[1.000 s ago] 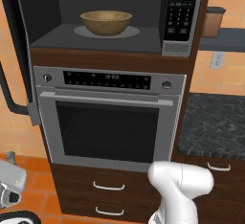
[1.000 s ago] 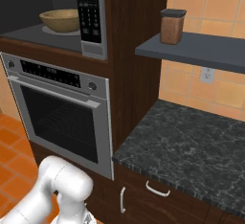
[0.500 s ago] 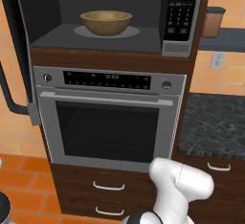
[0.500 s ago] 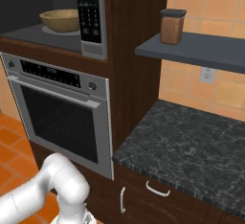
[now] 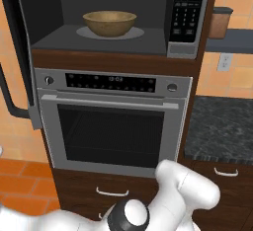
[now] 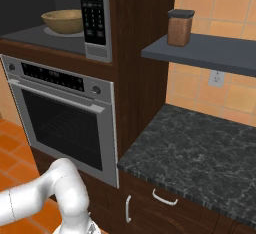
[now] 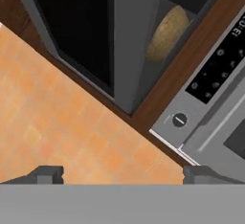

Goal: Open the microwave, place the bowl with waffle inside the microwave, then close the microwave door and turn it on.

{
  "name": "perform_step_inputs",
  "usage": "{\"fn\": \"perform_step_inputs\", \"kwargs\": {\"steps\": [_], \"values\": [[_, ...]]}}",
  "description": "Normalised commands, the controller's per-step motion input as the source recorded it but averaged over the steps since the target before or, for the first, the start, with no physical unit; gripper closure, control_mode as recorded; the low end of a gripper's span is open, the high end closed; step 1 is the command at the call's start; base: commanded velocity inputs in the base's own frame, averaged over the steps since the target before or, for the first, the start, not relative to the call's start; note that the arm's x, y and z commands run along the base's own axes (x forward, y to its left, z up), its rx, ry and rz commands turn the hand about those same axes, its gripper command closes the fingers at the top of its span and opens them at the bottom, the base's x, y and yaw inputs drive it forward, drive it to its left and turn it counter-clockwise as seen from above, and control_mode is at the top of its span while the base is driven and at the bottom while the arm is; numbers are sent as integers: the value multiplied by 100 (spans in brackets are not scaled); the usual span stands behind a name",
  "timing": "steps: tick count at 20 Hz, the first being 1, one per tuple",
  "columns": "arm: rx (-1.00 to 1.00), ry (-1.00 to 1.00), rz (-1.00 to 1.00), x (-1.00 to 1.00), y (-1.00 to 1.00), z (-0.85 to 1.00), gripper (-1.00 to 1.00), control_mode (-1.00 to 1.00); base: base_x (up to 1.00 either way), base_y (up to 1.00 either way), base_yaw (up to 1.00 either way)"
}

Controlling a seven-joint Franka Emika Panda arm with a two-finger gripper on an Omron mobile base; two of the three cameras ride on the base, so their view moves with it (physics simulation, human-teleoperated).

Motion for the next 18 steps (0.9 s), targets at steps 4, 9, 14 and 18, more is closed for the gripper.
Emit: {"fn": "perform_step_inputs", "kwargs": {"steps": [4, 9, 14, 18], "values": [[0, -11, -4, 55, 48, 0, -100, -100, 0, 0, 0], [2, -13, -5, 15, 0, 33, -100, -100, 0, 0, 0], [14, -16, 0, 0, -60, 63, -100, -100, 0, 0, 0], [22, -15, 0, 0, -88, 64, -100, -100, 0, 0, 0]]}}
